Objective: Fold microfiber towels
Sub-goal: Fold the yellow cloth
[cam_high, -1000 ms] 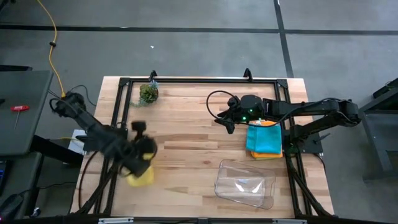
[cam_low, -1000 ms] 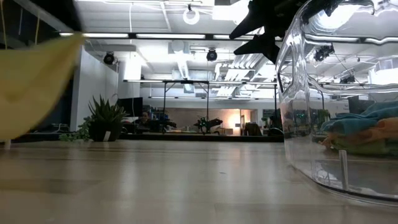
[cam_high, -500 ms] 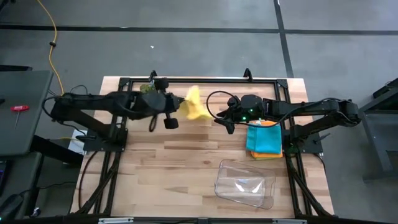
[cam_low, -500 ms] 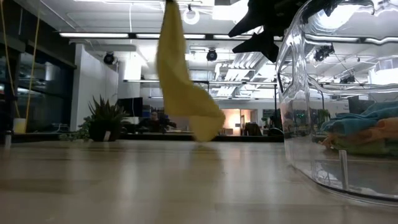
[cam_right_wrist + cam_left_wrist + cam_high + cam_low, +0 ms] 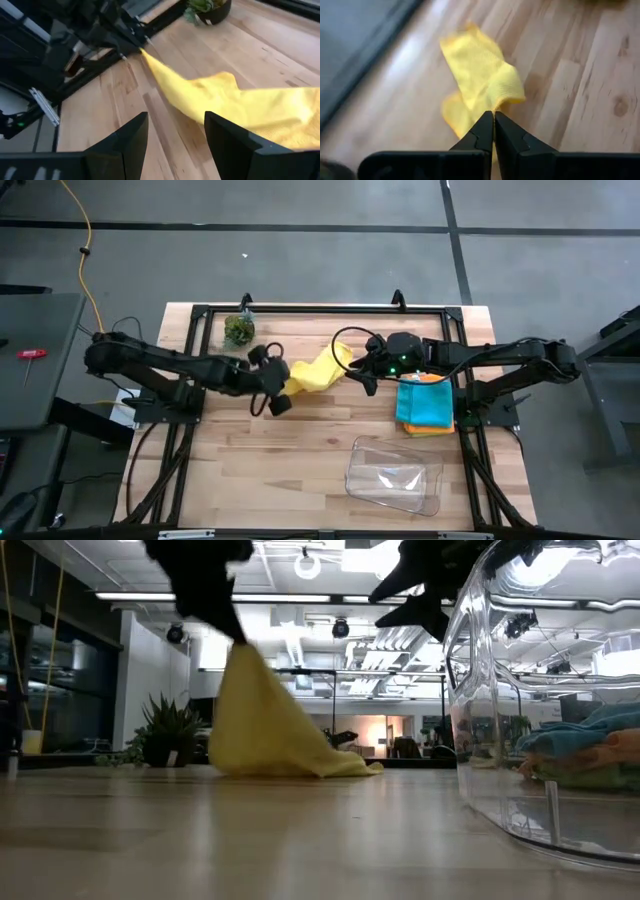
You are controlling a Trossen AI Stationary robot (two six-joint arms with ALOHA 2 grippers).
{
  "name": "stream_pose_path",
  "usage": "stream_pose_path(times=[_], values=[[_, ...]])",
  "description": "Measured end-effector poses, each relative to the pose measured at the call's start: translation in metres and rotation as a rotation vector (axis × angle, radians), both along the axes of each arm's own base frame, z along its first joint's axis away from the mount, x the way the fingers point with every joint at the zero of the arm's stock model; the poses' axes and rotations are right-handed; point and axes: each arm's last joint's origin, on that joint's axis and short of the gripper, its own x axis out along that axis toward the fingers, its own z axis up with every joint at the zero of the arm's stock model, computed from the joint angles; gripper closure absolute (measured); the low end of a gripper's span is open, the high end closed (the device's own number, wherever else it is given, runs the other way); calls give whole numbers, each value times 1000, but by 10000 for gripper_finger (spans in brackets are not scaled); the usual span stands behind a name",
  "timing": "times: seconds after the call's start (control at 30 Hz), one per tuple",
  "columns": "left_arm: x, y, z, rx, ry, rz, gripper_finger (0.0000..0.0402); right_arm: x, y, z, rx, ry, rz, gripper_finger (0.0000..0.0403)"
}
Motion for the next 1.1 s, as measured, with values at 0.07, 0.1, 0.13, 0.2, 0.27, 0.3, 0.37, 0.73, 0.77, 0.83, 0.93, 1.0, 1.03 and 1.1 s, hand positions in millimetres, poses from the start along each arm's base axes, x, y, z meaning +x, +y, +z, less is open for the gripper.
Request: stream_pose_path(times=[0.07, 0.1, 0.13, 0.2, 0.27, 0.3, 0.37, 0.73, 0.77, 0.83, 0.93, 1.0, 1.03, 1.1], values=[[-2, -3, -19, -59, -16, 56, 402, 2, 0, -6, 1, 39, -8, 219], [-3, -4, -27, -79, -26, 78, 402, 3, -1, -10, 4, 69, -9, 219], [-3, -4, -34, -91, -29, 97, 402, 5, -1, -16, 7, 97, -8, 219], [-4, -2, -41, -91, -35, 136, 401, 11, -1, -26, 22, 138, 0, 219], [-4, 5, -40, -56, -52, 190, 402, 18, -1, -37, 56, 170, 3, 219], [-5, 9, -35, -44, -75, 224, 401, 21, -1, -43, 73, 185, 5, 219], [-8, 19, -20, -23, -151, 296, 401, 26, -2, -53, 90, 223, 15, 219], [-65, 44, 7, -138, -636, 789, 401, 32, -3, -54, 32, 181, 20, 219], [-68, 41, -1, -172, -636, 798, 401, 32, -4, -54, 29, 182, 20, 219], [-72, 35, -19, -239, -639, 825, 401, 34, -4, -55, 28, 179, 19, 219], [-73, 25, -42, -314, -671, 854, 401, 36, -4, -60, 28, 190, 19, 219], [-71, 18, -54, -363, -698, 863, 401, 38, -7, -64, 27, 202, -19, 219], [-70, 14, -59, -376, -699, 865, 401, 38, -9, -66, 38, 211, -60, 219], [-67, 9, -63, -396, -714, 865, 401, 38, -19, -70, 87, 216, -188, 219]])
